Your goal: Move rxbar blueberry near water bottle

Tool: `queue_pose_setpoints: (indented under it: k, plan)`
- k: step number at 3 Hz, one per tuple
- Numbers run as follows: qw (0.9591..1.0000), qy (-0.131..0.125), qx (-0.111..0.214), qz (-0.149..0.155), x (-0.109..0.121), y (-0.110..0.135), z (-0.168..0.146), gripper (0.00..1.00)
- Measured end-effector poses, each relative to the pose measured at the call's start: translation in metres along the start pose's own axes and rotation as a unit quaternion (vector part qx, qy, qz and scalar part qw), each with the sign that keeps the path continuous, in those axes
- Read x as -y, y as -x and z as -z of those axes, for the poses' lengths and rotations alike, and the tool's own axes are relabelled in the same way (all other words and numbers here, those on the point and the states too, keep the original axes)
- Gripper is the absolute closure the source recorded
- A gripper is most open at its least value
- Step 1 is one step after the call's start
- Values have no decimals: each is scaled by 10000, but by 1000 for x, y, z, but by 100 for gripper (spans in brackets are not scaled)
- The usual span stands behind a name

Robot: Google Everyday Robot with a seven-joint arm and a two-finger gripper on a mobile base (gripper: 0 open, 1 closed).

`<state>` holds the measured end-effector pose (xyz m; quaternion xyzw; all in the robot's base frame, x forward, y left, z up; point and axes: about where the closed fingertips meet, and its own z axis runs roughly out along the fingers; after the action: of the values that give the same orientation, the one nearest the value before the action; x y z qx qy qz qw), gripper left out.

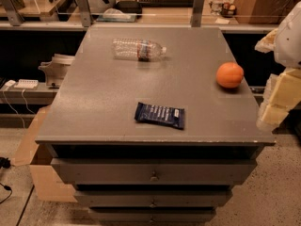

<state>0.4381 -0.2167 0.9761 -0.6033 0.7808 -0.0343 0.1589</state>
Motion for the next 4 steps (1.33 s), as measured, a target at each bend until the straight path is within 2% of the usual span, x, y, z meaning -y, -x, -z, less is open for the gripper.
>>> queue_pose_setpoints:
  k: [1, 2, 3, 4]
  plan:
    - [10000, -1, 0, 0, 0, 0, 0, 0]
    - [9993, 219, 123, 262, -1, 30, -24, 0]
    - [9958, 716, 289, 498, -10, 94, -111, 0]
    - [9958, 715, 299, 487, -9, 95, -114, 0]
